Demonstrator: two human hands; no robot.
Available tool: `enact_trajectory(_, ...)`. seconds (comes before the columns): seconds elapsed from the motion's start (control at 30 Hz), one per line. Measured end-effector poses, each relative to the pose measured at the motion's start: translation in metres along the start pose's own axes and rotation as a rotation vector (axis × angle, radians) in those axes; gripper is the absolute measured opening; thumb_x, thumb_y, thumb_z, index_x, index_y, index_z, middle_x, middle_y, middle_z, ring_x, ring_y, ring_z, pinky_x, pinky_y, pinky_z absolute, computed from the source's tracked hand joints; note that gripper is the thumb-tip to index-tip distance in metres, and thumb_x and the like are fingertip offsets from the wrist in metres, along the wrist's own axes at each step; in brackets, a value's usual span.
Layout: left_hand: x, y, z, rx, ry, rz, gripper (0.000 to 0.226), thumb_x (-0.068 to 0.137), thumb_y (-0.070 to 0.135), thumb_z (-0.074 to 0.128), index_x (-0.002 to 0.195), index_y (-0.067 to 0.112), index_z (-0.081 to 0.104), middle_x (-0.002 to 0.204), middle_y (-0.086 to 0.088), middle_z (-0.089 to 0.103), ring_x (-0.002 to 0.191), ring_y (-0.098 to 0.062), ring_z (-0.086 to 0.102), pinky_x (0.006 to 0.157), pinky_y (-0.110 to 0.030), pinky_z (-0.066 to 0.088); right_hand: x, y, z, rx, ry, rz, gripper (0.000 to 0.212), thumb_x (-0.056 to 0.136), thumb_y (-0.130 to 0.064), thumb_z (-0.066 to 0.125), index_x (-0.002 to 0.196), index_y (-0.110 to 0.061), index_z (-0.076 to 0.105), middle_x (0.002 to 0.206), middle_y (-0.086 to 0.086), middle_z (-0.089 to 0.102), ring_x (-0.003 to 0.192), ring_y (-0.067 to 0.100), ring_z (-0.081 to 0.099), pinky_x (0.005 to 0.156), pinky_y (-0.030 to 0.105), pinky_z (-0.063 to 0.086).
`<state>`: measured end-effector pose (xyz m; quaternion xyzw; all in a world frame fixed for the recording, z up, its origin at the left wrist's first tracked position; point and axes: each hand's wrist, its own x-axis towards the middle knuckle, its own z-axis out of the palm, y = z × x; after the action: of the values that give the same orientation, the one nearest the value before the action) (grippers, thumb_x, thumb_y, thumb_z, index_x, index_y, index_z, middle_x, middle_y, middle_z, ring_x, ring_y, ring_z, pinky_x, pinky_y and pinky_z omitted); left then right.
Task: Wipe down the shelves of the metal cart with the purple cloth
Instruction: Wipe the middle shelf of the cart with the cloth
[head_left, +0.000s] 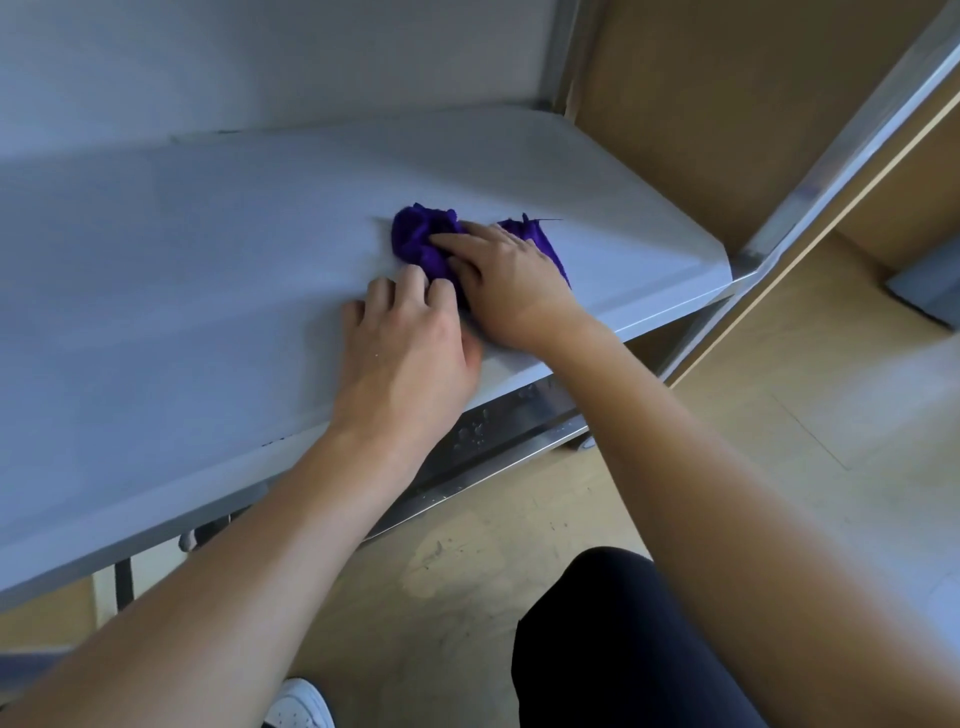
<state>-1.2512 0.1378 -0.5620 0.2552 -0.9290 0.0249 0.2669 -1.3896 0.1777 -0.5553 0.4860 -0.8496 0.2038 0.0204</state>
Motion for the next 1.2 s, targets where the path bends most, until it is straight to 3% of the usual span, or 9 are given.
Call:
enact_trajectory(0.37, -0.001, 0.002, -0.001, -0.013, -0.002, 0.006, 0.014, 0.084, 0.019, 0.049, 0.086, 0.007, 0.056, 0.09, -0.013, 0.055, 0.081, -0.035, 0.053, 0.067, -0.042, 0.036, 0.022, 0.011, -0.004, 0.021, -0.011, -0.039, 0.037, 0.103, -0.025, 0.034, 0.135, -0.029, 0.052, 0.139, 0.002, 0.052, 0.131, 0.022, 0.042, 0.108, 0.037, 0.032)
enact_trajectory(0.53, -0.002, 0.002, 0.0, -0.016, 0.009, 0.005, 0.013, 0.083, 0.02, 0.049, 0.082, 0.008, 0.056, 0.088, -0.013, 0.055, 0.079, -0.034, 0.052, 0.066, -0.041, 0.036, 0.054, 0.022, 0.004, 0.023, -0.009, -0.059, 0.037, 0.102, -0.025, 0.033, 0.132, -0.026, 0.054, 0.132, 0.0, 0.057, 0.121, 0.025, 0.051, 0.101, 0.039, 0.039)
enact_trajectory(0.8, -0.003, 0.002, -0.001, -0.031, -0.005, -0.013, 0.012, 0.085, 0.02, 0.054, 0.084, 0.008, 0.057, 0.088, -0.012, 0.054, 0.08, -0.033, 0.052, 0.068, -0.041, 0.037, 0.118, 0.021, 0.016, 0.007, -0.067, 0.022, 0.039, 0.101, -0.031, 0.029, 0.132, -0.031, 0.053, 0.13, -0.002, 0.059, 0.117, 0.025, 0.054, 0.099, 0.037, 0.041)
enact_trajectory(1.2, -0.005, 0.003, -0.001, -0.069, -0.036, -0.025, 0.014, 0.086, 0.02, 0.048, 0.087, 0.01, 0.057, 0.09, -0.009, 0.053, 0.084, -0.03, 0.049, 0.072, -0.043, 0.041, 0.183, 0.019, 0.024, 0.039, -0.09, 0.084, 0.028, 0.1, -0.031, 0.029, 0.108, -0.039, 0.055, 0.122, -0.003, 0.063, 0.109, 0.021, 0.059, 0.095, 0.032, 0.041)
